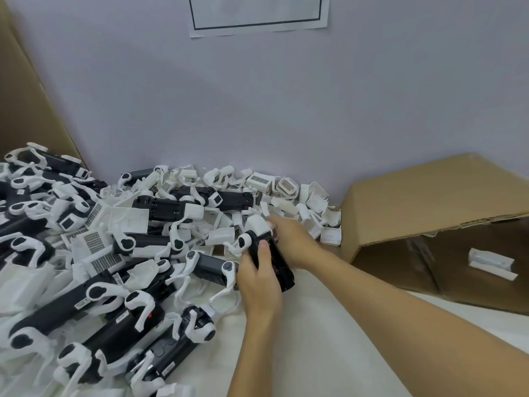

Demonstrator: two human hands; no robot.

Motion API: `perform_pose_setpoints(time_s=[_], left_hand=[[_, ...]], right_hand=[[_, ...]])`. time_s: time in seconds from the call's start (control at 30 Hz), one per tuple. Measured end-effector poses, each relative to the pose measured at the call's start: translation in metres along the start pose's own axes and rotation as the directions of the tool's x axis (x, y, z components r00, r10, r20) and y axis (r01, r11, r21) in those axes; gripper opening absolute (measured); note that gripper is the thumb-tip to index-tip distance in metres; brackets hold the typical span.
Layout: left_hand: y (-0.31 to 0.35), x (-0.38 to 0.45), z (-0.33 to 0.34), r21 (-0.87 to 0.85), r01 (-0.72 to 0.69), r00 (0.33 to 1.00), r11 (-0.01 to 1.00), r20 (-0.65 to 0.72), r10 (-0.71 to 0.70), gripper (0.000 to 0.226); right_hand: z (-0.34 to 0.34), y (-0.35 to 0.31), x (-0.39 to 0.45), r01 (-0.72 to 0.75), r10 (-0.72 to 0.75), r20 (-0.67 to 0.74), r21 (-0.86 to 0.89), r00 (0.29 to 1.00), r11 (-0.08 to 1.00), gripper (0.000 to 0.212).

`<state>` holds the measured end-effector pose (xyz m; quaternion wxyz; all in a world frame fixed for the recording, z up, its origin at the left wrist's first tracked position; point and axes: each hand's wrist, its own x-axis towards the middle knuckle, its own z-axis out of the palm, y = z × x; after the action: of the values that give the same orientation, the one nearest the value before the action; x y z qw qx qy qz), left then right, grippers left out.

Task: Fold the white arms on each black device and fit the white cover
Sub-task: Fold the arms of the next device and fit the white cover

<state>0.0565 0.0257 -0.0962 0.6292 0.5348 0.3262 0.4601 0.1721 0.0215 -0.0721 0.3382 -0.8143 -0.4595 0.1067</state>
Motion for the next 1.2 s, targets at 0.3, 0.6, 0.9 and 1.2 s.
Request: perform_pose_setpoints(time_s=[0.3, 0.6, 0.9, 1.2], left_hand=[[0.010, -0.001, 0.003, -0.308, 0.333, 0.941, 0.891, 0.169, -0.294, 0.039], [0.001, -0.004, 0.013, -0.119, 0.262, 0.927, 0.958, 0.308, -0.215, 0.034], [-0.010, -0.004, 0.017, -0.050, 0.094, 0.903, 0.994, 0.424, -0.064, 0.036], [-0.010, -0.007, 0.017, -0.007, -0.064, 0.881, 0.998, 0.469, 0.060, 0.026]], right_hand=[[-0.030, 0.013, -0.080, 0.231, 0.100, -0.468, 0.597, 0.878, 0.768, 0.057], [0.009, 0.044, -0.119, 0.193, 0.133, -0.419, 0.647, 0.898, 0.737, 0.071], [0.008, 0.037, -0.120, 0.264, 0.097, -0.456, 0.661, 0.885, 0.702, 0.042], [0.009, 0.032, -0.120, 0.273, 0.126, -0.675, 0.452, 0.727, 0.850, 0.041]])
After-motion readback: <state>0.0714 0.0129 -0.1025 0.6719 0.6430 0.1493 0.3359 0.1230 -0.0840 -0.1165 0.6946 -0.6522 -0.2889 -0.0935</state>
